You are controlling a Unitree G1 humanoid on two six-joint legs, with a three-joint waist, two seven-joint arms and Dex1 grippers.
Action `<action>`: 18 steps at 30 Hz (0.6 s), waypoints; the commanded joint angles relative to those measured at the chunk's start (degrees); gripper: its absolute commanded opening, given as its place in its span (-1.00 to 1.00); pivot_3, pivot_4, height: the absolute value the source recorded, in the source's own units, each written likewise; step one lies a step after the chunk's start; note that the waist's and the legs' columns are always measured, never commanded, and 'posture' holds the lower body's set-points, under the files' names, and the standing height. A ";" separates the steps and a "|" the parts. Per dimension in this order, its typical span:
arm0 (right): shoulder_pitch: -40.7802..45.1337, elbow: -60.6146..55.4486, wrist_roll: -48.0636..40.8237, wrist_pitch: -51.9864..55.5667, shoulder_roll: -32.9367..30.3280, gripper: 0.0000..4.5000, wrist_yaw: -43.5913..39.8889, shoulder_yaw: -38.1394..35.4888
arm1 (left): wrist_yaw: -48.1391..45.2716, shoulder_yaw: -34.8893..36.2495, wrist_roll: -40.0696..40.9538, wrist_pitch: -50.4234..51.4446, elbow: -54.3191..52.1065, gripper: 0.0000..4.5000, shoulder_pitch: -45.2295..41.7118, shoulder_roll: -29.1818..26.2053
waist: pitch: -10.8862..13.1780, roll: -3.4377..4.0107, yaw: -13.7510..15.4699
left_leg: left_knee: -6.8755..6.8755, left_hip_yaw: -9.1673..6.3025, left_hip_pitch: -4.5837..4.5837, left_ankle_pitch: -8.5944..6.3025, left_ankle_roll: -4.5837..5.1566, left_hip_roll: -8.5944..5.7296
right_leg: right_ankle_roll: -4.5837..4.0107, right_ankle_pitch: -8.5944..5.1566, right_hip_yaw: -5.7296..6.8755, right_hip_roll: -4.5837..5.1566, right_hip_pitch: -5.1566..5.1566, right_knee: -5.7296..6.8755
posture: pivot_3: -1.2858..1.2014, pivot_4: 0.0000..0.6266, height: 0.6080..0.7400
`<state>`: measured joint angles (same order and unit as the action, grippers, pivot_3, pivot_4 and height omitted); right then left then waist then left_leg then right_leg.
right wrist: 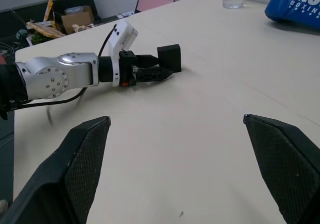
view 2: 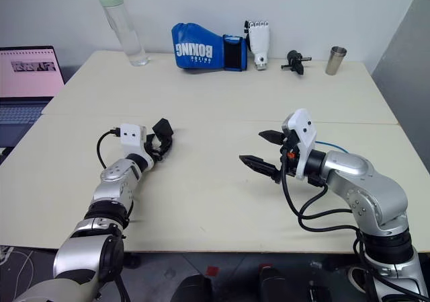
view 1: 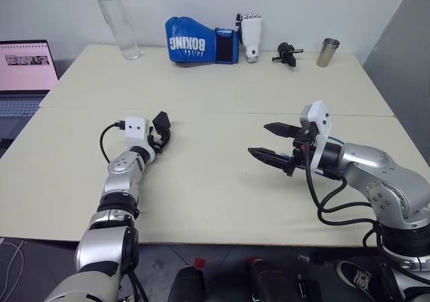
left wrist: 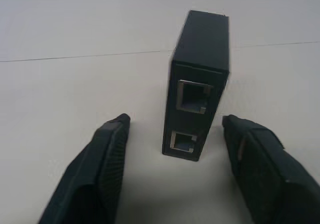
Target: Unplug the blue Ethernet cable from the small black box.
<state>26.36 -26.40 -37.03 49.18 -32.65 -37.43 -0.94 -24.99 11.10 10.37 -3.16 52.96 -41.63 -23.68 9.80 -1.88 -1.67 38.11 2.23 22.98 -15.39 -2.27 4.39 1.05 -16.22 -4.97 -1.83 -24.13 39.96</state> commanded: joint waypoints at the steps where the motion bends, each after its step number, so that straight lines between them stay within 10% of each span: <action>1: -0.96 -1.96 -0.25 -1.07 -1.03 1.00 -0.57 -0.82 | -3.24 0.61 1.69 4.14 -8.00 0.87 1.16 -2.22 | 0.00 0.00 0.00 | 0.00 0.01 0.00 0.00 0.00 0.01 | 0.00 0.00 -0.01 0.00 0.00 0.00 | 0.03 -0.52 1.00; 9: -6.58 -2.90 -3.93 1.95 -11.43 1.00 -4.99 -9.63 | -25.74 -1.77 7.31 28.44 -32.05 0.97 6.40 -22.08 | 0.02 -0.02 -0.19 | -0.07 0.00 -0.02 0.01 -0.03 0.08 | -0.01 -0.01 0.01 -0.03 -0.04 0.01 | 0.03 -0.52 1.00; 18: -16.07 1.37 -4.34 1.71 -24.31 1.00 -13.02 -19.39 | -43.19 -0.86 10.63 30.13 -35.36 0.97 10.21 -34.82 | 0.01 -0.02 0.01 | -0.03 0.09 -0.10 0.00 0.00 0.05 | 0.00 -0.03 0.00 0.01 0.04 -0.02 | 0.03 -0.52 1.00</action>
<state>10.36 -24.83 -41.47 52.00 -56.15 -49.25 -17.96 -66.51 9.39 20.37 27.87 18.78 -31.69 -56.87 9.81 -1.90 -1.66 38.08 2.32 22.89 -15.39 -2.27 4.44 1.05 -16.25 -4.97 -1.82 -24.10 39.94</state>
